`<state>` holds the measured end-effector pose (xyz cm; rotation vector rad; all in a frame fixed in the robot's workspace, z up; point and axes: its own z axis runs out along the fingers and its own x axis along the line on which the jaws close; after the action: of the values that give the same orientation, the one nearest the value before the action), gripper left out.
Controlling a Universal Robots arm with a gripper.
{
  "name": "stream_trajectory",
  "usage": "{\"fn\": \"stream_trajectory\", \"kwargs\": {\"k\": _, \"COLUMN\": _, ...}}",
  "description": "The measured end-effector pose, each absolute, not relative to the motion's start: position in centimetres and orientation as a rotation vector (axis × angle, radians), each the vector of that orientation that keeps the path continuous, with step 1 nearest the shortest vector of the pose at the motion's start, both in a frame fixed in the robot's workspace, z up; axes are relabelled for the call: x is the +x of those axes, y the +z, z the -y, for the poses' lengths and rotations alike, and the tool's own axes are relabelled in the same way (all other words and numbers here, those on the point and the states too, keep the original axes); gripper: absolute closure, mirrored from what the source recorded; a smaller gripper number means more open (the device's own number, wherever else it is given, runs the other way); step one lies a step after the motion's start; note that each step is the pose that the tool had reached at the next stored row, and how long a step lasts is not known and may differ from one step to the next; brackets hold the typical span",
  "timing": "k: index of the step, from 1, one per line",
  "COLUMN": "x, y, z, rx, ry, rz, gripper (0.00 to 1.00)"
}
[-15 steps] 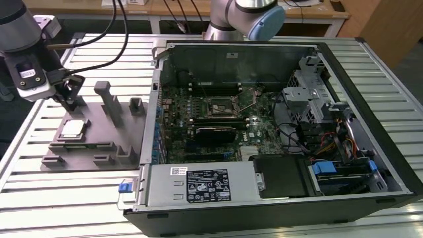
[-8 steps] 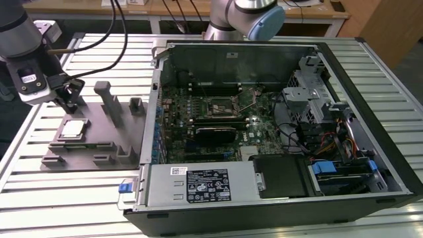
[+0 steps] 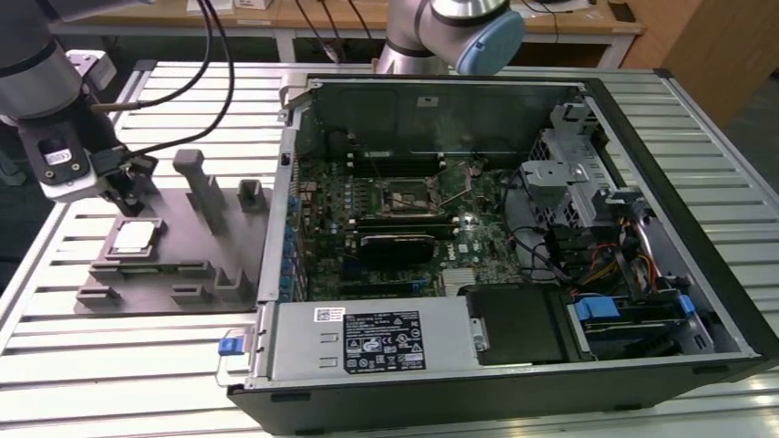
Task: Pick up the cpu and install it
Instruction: 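Pick up the cpu and move it towards the insertion slot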
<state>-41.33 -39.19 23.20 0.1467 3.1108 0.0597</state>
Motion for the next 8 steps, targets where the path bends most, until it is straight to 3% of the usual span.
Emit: {"fn": "stream_trajectory", "kwargs": {"k": 8, "x": -41.46, "y": 22.28, "z": 40.0, "rx": 0.147, "ry": 0.06, "rz": -3.111, "gripper": 0.89}}
